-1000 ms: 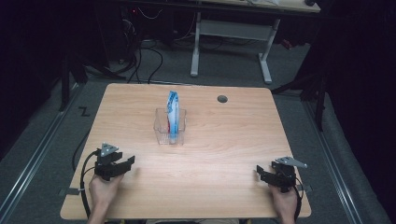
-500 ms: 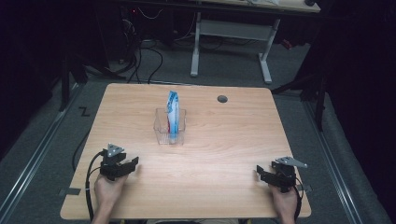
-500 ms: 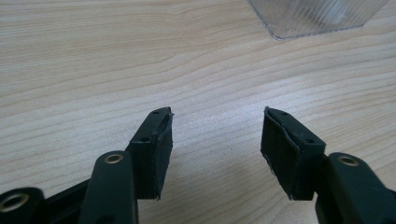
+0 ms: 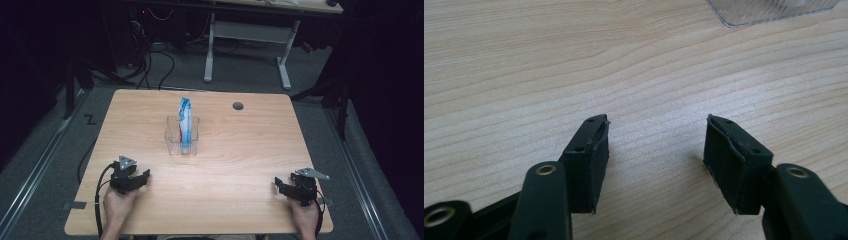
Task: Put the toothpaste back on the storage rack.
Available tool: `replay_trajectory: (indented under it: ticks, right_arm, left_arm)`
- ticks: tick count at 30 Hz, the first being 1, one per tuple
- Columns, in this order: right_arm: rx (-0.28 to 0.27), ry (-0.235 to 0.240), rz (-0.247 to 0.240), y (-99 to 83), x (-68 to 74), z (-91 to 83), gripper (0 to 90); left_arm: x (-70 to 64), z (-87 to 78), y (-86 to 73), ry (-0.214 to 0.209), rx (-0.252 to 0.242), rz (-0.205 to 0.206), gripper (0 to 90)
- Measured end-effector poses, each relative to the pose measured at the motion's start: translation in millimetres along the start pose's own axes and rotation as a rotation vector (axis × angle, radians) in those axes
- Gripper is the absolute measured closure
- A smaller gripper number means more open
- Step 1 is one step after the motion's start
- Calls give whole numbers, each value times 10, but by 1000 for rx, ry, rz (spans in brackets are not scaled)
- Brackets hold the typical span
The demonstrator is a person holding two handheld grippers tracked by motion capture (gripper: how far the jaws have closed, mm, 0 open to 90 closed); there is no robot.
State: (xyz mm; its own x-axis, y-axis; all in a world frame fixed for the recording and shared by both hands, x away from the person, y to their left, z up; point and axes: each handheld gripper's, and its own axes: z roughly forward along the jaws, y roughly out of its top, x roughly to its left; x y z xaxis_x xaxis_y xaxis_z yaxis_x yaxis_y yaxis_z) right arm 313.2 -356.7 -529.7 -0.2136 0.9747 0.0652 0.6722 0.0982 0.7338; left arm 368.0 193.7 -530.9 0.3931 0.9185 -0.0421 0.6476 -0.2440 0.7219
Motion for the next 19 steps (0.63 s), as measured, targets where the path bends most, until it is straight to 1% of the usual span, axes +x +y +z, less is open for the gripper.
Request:
replay_trajectory:
  ticks: [2,4,5,7,11,19]
  right_arm:
    - [0,0,-1,0,0,0,291]
    - [0,0,-1,0,0,0,291]
    - [0,0,-1,0,1,0,291]
    - [0,-1,-1,0,1,0,291]
    - [-1,-2,-2,-1,2,1,291]
    - [0,-2,-3,-1,2,1,291]
  left_arm:
    - [-8,5,-3,5,-3,7,435]
    - [-24,14,-11,14,-7,29,428]
    - [-27,21,-24,16,-20,30,420]
    - [-26,25,-54,18,-44,25,403]
    - [-34,29,-53,32,-44,16,385]
    - [-35,29,-53,30,-42,15,370]
